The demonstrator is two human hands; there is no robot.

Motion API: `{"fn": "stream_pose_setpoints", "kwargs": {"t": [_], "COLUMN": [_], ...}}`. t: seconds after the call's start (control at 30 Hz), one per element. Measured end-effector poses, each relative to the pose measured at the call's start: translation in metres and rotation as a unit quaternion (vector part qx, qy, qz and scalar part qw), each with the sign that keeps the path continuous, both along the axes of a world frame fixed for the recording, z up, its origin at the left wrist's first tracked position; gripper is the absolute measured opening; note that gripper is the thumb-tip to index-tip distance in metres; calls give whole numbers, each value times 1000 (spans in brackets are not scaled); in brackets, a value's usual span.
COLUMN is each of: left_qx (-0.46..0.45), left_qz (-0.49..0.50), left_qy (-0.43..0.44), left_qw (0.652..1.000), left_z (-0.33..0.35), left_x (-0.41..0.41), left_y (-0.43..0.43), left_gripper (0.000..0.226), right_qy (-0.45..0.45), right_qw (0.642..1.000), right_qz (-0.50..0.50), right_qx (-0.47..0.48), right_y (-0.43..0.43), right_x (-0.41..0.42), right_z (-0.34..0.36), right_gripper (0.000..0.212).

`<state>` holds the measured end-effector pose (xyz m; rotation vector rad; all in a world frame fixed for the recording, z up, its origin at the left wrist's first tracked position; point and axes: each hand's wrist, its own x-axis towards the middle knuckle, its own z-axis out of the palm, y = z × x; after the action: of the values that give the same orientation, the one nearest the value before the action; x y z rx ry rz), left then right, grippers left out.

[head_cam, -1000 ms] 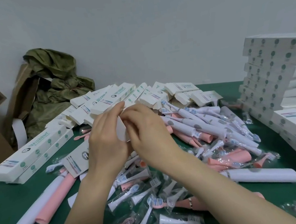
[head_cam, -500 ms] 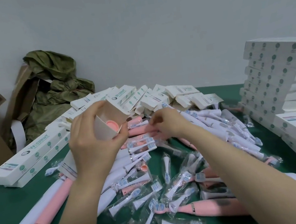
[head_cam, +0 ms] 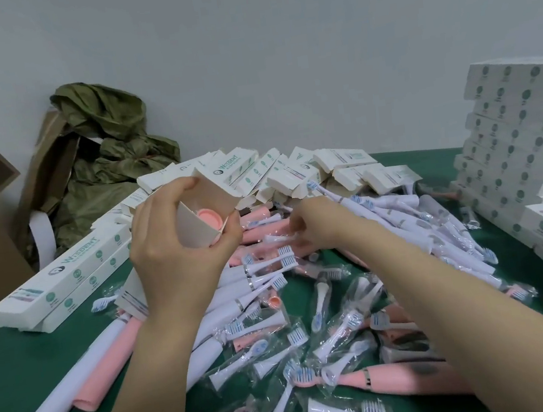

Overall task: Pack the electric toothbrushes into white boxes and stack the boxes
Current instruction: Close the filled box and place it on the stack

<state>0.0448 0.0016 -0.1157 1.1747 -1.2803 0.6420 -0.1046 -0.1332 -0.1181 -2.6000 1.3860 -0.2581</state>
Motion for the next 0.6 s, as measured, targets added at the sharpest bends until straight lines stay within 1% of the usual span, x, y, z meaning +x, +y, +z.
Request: {"fn": "stream_pose_setpoints", "kwargs": {"t": [0.1,0.17,0.23,0.3,0.37,0.43,0.5,0.57,0.6], "left_qx": [-1,-4,1,12,24,40,56,70,76], "left_qz": [-3,0,-2,-5,-9,-11,-7,-1,-2], "left_qy": [-12,-13,-10,-12,-13,-25,-50,-65,-67], "left_qw": [1000,1000,1000,1000,1000,999,997,995,995], "left_z": [-1,-1,-2,-3,-2,-3,-5,-7,-7], "left_x": [1,2,2,2,1,0,1,0,-1], "left_y": [-1,-2,-2,-2,-2,-2,-4,-5,-6], "left_gripper": [44,43,44,44,44,42,37,34,35], "right_qy": [-144,-196,-228,-227,-199,-184,-206,-229,-224], "right_qw": [989,979,972,972,977,976,963,948,946], "right_qz": [-36,-50,-56,-63,-76,-113,-172,-221,-233], "right_qx": [15,16,12,15,31,27,16,14,7], "right_y": [1,3,5,8,8,7,6,6,6], "right_x": [-20,-32,-44,-55,-67,-79,-90,-98,-101], "right_z": [0,1,3,6,6,5,3,0,-2], "right_gripper": [20,19,16,19,24,25,22,25,26]}}
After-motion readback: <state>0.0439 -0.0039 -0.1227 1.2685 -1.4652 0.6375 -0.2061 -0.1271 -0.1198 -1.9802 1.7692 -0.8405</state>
